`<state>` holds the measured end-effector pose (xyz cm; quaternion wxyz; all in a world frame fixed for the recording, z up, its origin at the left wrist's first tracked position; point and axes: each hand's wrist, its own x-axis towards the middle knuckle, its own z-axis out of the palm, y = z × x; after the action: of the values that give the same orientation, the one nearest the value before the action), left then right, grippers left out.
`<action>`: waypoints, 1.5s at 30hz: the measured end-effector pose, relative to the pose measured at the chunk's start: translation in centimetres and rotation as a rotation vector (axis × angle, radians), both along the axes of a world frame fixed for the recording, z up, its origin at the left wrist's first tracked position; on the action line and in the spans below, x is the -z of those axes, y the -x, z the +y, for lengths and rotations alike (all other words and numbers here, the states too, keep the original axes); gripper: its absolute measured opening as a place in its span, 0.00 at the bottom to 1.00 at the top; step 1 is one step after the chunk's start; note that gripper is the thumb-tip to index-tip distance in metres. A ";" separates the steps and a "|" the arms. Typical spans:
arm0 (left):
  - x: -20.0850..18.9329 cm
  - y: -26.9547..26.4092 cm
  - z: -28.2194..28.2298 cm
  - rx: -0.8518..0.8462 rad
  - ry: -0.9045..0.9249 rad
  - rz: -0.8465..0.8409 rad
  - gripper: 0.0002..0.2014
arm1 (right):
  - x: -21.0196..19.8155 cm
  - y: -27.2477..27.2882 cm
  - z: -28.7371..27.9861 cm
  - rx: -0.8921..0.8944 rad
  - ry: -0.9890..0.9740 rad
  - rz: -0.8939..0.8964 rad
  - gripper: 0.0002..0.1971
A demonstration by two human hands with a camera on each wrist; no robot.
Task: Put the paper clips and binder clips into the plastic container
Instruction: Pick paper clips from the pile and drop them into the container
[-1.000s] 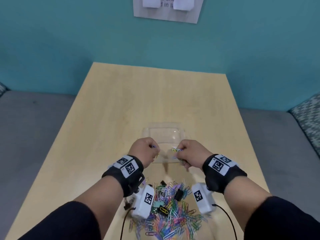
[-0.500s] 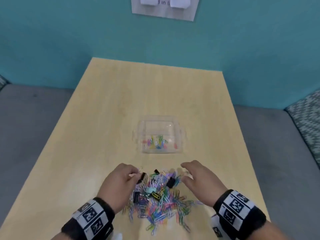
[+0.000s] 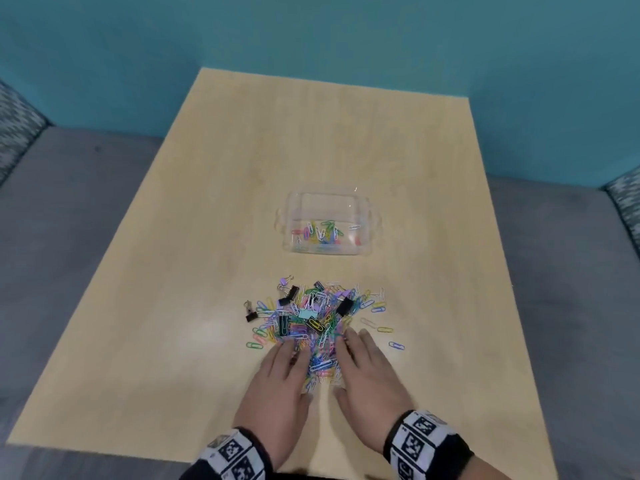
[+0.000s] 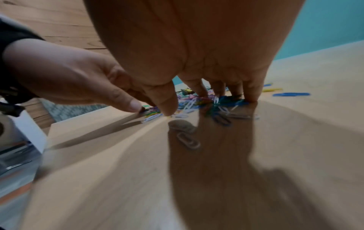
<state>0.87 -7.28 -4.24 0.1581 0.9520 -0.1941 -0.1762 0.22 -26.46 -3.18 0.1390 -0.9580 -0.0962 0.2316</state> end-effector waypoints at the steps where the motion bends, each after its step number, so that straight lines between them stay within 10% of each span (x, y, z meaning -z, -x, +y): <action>1: -0.3 -0.2 -0.3 0.016 -0.019 0.004 0.34 | -0.1 0.0 0.1 -0.032 -0.018 -0.005 0.35; 11: -0.2 -1.7 -2.5 0.062 -0.119 -0.024 0.35 | -1.0 -0.3 -1.4 0.121 0.031 -0.035 0.42; 26: 0.4 -4.0 -2.4 0.180 -0.106 -0.045 0.22 | -0.2 -3.3 -0.4 -0.227 0.097 -0.056 0.24; 45: -1.5 -7.4 -1.4 -0.007 0.104 0.158 0.07 | -2.1 -6.1 -2.2 -0.048 -0.097 0.106 0.08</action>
<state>8.26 -8.71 -2.78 0.2229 0.9263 -0.1864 -0.2400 6.36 -28.67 -1.09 0.1844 -0.9340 -0.1230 0.2803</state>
